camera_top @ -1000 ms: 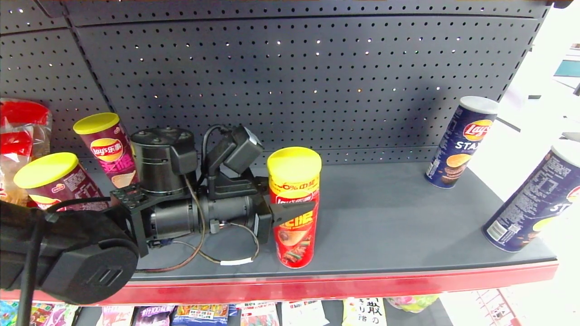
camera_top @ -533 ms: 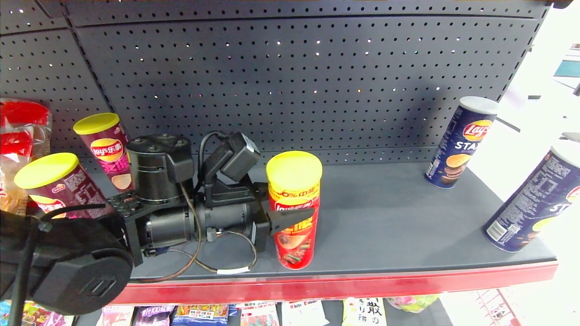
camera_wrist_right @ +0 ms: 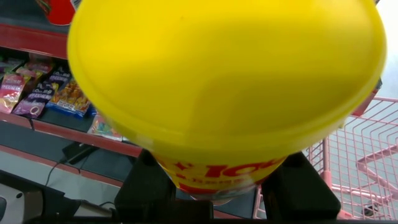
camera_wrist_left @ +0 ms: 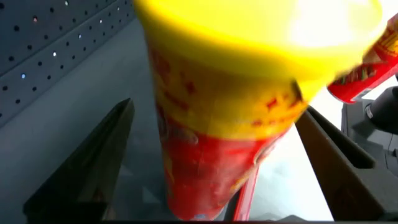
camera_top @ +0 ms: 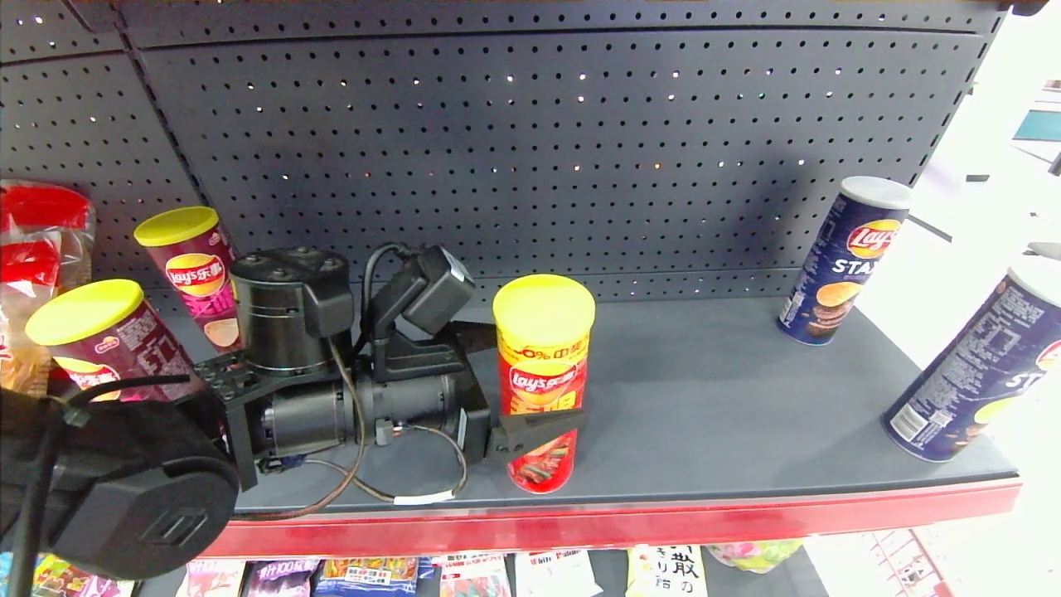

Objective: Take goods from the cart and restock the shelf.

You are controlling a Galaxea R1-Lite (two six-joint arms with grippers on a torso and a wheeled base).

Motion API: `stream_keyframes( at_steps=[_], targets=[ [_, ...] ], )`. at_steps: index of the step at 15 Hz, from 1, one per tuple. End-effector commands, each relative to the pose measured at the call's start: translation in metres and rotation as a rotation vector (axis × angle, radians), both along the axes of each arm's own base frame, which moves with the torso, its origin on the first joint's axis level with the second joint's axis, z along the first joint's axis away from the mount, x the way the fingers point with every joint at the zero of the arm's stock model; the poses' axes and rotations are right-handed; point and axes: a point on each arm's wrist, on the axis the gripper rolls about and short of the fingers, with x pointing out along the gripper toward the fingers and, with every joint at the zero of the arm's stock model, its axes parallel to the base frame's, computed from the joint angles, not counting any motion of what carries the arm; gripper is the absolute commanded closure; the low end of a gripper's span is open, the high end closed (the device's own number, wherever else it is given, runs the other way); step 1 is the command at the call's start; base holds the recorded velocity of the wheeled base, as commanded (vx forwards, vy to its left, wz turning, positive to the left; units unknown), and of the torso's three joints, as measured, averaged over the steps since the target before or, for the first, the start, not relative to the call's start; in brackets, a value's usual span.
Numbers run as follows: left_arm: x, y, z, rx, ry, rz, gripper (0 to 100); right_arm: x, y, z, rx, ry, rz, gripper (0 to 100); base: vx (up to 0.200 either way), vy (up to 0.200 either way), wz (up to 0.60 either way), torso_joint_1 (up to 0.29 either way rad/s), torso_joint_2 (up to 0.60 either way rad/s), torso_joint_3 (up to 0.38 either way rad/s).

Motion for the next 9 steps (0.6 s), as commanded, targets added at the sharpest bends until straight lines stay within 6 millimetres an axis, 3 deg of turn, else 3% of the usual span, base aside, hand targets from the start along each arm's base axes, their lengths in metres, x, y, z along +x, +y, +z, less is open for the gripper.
stream_keyframes(
  at_steps=[1,6,8,9],
  targets=[
    [-0.003,0.003,0.001,-0.002,-0.003,0.004,0,0.000,0.000,0.001,-0.002,0.003,0.002,100,0.000,0.000,0.00,0.000,0.00,0.000],
    [-0.027,0.043,0.016,-0.049,0.011,0.106,0,0.006,0.000,0.017,-0.003,0.029,0.013,100,0.000,0.000,0.00,0.000,0.00,0.000],
    [-0.038,0.057,0.023,-0.064,-0.013,0.136,0,0.013,0.001,0.032,-0.004,0.052,0.019,100,0.000,0.000,0.00,0.000,0.00,0.000],
    [-0.050,0.071,0.023,-0.067,-0.023,0.177,0,0.024,0.002,0.051,-0.005,0.092,0.035,100,0.000,0.000,0.00,0.000,0.00,0.000]
  ],
)
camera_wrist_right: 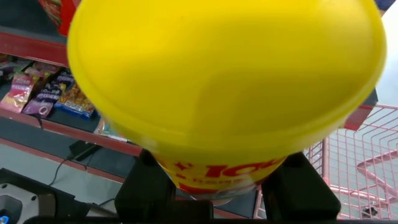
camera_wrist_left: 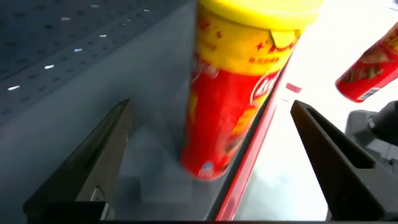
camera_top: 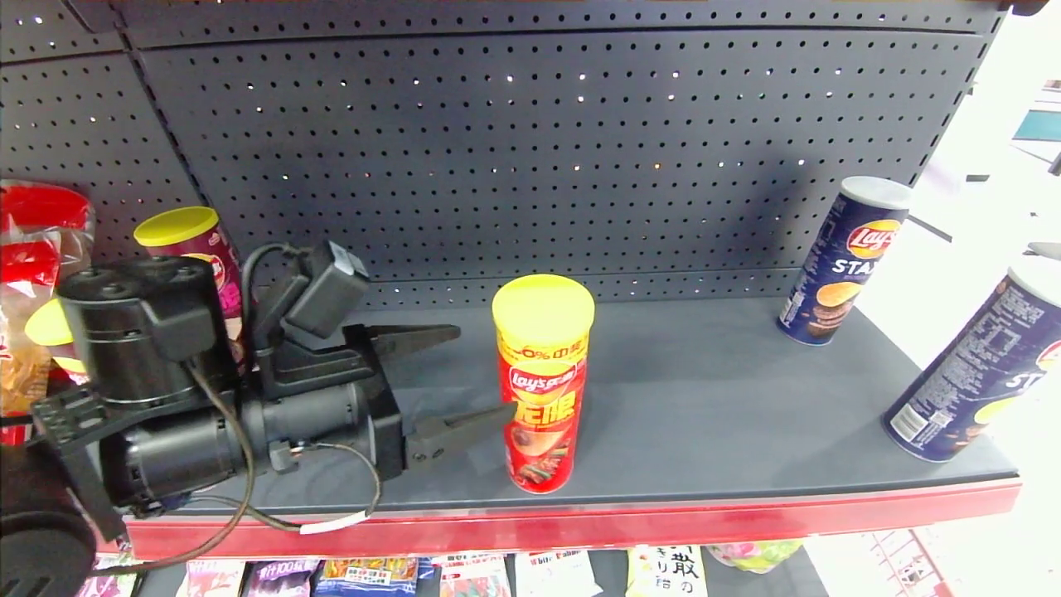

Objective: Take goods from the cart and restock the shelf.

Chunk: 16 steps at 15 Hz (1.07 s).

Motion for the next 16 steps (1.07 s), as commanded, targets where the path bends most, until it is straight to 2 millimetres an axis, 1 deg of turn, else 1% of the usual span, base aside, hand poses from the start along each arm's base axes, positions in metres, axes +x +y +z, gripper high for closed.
stream_keyframes(
  at_steps=[1,2,3,4,5,7,8,10,11,12,15,16],
  targets=[
    [-0.027,0.026,0.009,-0.022,-0.047,0.069,0,0.027,0.003,0.035,-0.005,0.099,0.040,100,0.000,0.000,0.00,0.000,0.00,0.000],
    [-0.034,0.031,0.008,-0.021,-0.051,0.096,0,0.035,0.004,0.045,-0.006,0.119,0.058,100,0.000,0.000,0.00,0.000,0.00,0.000],
    [-0.054,0.043,0.006,-0.016,-0.064,0.179,0,0.063,0.009,0.072,-0.029,0.153,0.108,100,0.000,0.000,0.00,0.000,0.00,0.000],
    [-0.061,0.048,0.004,-0.012,-0.065,0.209,0,0.077,0.012,0.083,-0.047,0.157,0.137,100,0.000,0.000,0.00,0.000,0.00,0.000],
    [-0.072,0.053,0.005,-0.013,-0.067,0.212,0,0.098,0.019,0.098,-0.067,0.153,0.183,100,0.000,0.000,0.00,0.000,0.00,0.000],
    [-0.094,0.064,0.006,-0.003,-0.048,0.209,0,0.133,0.042,0.121,-0.081,0.163,0.297,100,0.000,0.000,0.00,0.000,0.00,0.000],
    [-0.104,0.069,0.005,0.012,-0.026,0.207,0,0.153,0.053,0.125,-0.087,0.182,0.326,100,0.000,0.000,0.00,0.000,0.00,0.000],
    [-0.118,0.076,0.006,0.023,-0.008,0.207,0,0.197,0.071,0.126,-0.080,0.172,0.348,100,0.000,0.000,0.00,0.000,0.00,0.000],
    [-0.121,0.078,0.007,0.025,-0.007,0.214,0,0.217,0.080,0.124,-0.070,0.147,0.366,100,0.000,0.000,0.00,0.000,0.00,0.000],
    [-0.123,0.079,0.009,0.026,-0.008,0.217,0,0.242,0.090,0.122,-0.062,0.109,0.368,100,0.000,0.000,0.00,0.000,0.00,0.000],
    [-0.122,0.079,0.010,0.028,-0.010,0.229,0,0.283,0.106,0.117,-0.054,0.073,0.372,100,0.000,0.000,0.00,0.000,0.00,0.000],
    [-0.122,0.079,0.011,0.028,-0.013,0.240,0,0.295,0.114,0.118,-0.053,0.067,0.381,100,0.000,0.000,0.00,0.000,0.00,0.000]
  ],
)
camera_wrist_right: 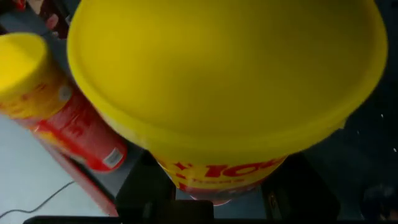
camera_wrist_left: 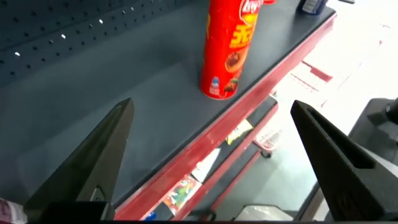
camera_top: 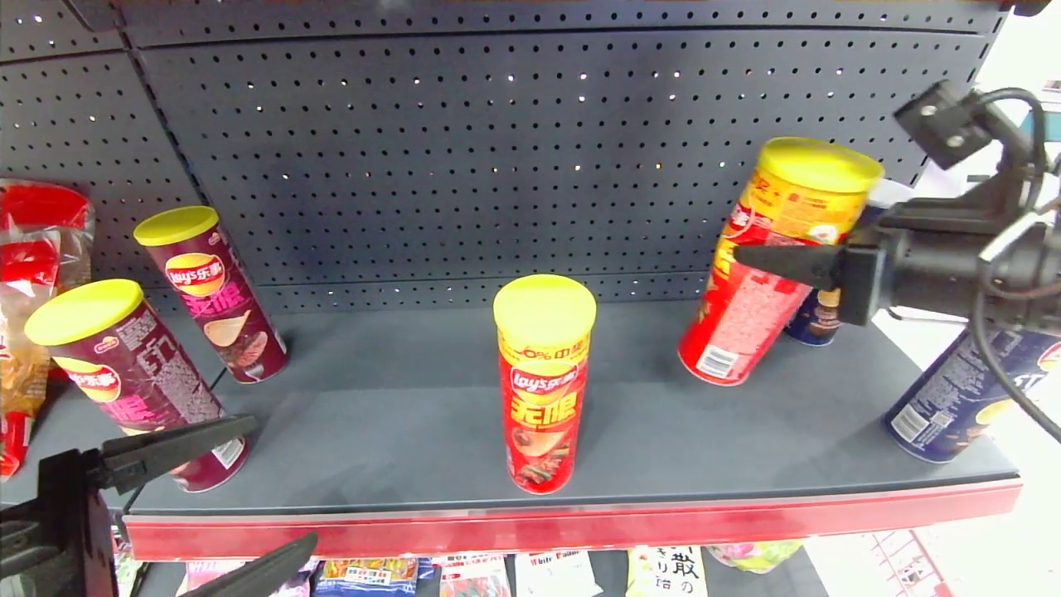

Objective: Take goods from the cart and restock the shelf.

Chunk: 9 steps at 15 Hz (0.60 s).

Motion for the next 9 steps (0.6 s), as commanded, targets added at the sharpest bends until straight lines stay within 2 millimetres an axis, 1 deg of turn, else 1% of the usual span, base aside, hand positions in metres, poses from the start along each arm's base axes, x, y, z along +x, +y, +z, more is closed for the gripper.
stream_keyframes(
  at_steps=[1,2,5,7,9],
  targets=[
    [-0.001,0.001,0.003,-0.006,-0.015,0.007,0,0.050,0.032,-0.016,-0.017,0.039,0.038,100,0.000,0.000,0.00,0.000,0.00,0.000],
    [-0.001,0.000,0.003,-0.005,-0.015,0.008,0,0.057,0.038,-0.016,-0.017,0.038,0.046,100,0.000,0.000,0.00,0.000,0.00,0.000],
    [0.000,0.001,0.004,-0.004,-0.017,0.023,0,0.085,0.070,-0.026,-0.028,0.043,0.062,100,0.000,0.000,0.00,0.000,0.00,0.000],
    [-0.001,0.001,0.004,-0.005,-0.022,0.030,0,0.094,0.090,-0.033,-0.028,0.036,0.090,100,0.000,0.000,0.00,0.000,0.00,0.000],
    [-0.001,0.001,0.005,-0.006,-0.023,0.031,0,0.100,0.101,-0.040,-0.022,0.016,0.106,100,0.000,0.000,0.00,0.000,0.00,0.000]
  ],
)
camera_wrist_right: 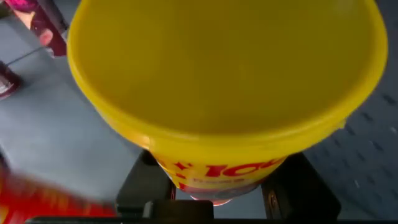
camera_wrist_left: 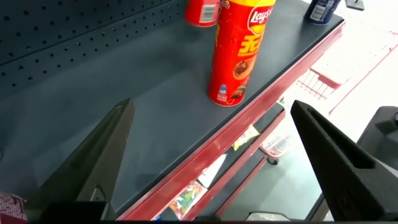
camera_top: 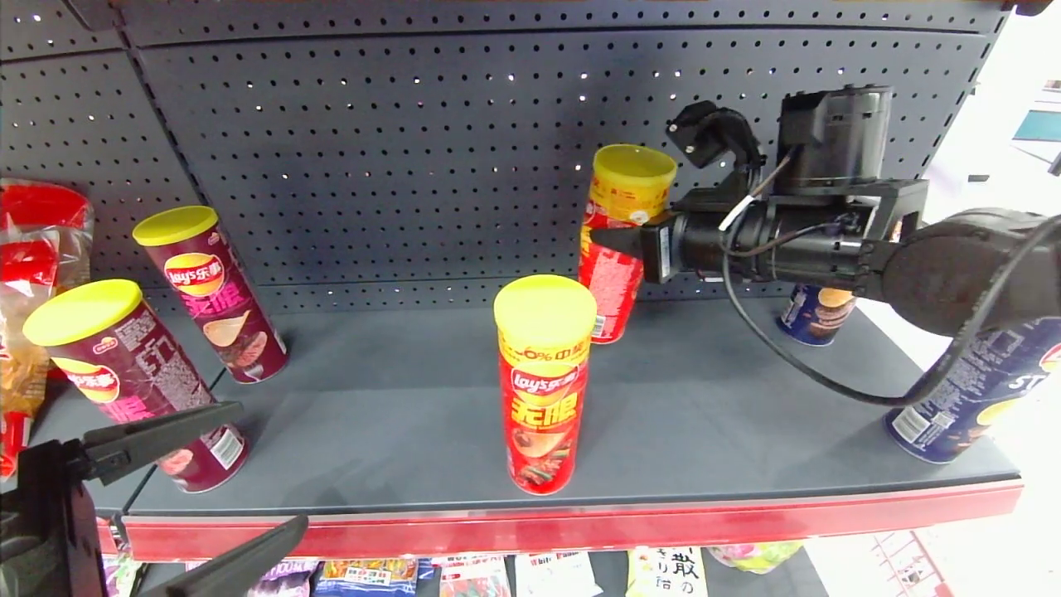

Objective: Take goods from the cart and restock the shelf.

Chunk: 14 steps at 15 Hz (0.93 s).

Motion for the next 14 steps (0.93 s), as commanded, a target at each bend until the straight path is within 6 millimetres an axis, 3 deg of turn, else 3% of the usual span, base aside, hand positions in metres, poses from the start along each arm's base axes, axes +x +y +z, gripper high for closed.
stream_keyframes(
  at_steps=[1,4,14],
  targets=[
    [0.000,0.000,0.000,0.001,0.001,0.000,0,0.013,0.020,-0.023,-0.014,0.018,0.026,100,0.000,0.000,0.00,0.000,0.00,0.000],
    [0.001,-0.001,0.003,-0.003,-0.007,0.000,0,0.012,0.030,-0.031,-0.038,0.003,0.028,100,0.000,0.000,0.00,0.000,0.00,0.000],
    [0.002,-0.001,0.004,0.001,0.001,0.002,0,-0.002,0.035,-0.040,-0.063,0.032,0.045,100,0.000,0.000,0.00,0.000,0.00,0.000]
  ],
)
